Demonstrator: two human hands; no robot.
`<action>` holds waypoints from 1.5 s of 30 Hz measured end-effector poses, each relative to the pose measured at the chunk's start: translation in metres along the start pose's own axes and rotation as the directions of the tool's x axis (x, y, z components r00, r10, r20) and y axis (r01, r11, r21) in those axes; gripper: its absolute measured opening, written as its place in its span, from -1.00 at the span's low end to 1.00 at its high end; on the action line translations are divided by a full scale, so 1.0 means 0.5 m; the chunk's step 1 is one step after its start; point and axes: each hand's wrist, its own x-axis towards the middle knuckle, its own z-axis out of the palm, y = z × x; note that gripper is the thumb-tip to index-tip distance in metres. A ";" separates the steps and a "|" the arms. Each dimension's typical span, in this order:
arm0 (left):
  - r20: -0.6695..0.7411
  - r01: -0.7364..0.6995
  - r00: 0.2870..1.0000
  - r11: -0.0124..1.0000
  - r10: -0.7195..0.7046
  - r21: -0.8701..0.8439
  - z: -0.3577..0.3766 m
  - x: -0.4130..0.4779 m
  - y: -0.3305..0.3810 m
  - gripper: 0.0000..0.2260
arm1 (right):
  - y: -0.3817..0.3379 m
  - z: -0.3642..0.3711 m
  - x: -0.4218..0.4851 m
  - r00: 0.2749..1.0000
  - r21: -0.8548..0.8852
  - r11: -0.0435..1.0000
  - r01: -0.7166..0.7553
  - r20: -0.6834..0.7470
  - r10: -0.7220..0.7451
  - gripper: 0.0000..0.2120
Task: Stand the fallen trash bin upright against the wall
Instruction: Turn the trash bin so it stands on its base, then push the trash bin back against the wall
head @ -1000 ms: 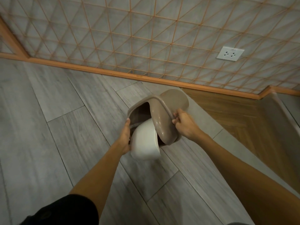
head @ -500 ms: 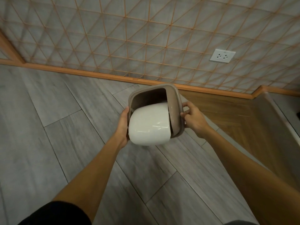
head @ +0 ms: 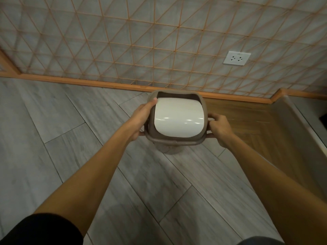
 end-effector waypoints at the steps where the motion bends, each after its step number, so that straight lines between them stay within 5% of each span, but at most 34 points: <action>1: -0.002 0.011 1.000 1.000 -0.011 -0.002 0.002 0.001 0.008 -0.46 | 0.000 0.001 0.001 1.000 -0.001 1.000 0.002 -0.005 -0.002 -0.55; 11: -0.010 0.053 0.999 0.998 -0.053 -0.033 0.043 0.006 0.081 -0.42 | 0.001 0.023 -0.005 0.997 -0.041 0.998 0.054 -0.056 -0.056 -0.45; 16: 0.021 -0.150 0.988 0.988 0.150 0.022 0.046 0.008 0.053 -0.44 | -0.006 -0.008 0.004 0.994 -0.189 0.978 0.090 -0.048 -0.101 -0.39; 19: -0.005 -0.281 0.958 0.937 0.288 0.209 0.031 0.003 0.007 -0.27 | -0.012 -0.035 0.005 0.979 -0.248 0.952 0.178 -0.049 -0.196 -0.32; 22: 0.108 -0.409 0.908 0.802 0.404 0.435 0.002 0.003 -0.016 -0.06 | -0.020 -0.040 -0.014 0.953 -0.216 0.929 0.301 0.098 -0.286 -0.22; 27: 0.244 -0.528 0.848 0.709 0.471 0.466 -0.025 0.015 -0.021 0.18 | -0.019 -0.018 -0.031 0.886 -0.303 0.842 0.447 0.280 -0.369 -0.02; 45: 0.306 -0.689 0.720 0.591 0.623 0.418 -0.002 0.148 -0.001 0.11 | -0.035 0.025 0.088 0.826 -0.356 0.746 0.564 0.210 -0.524 0.15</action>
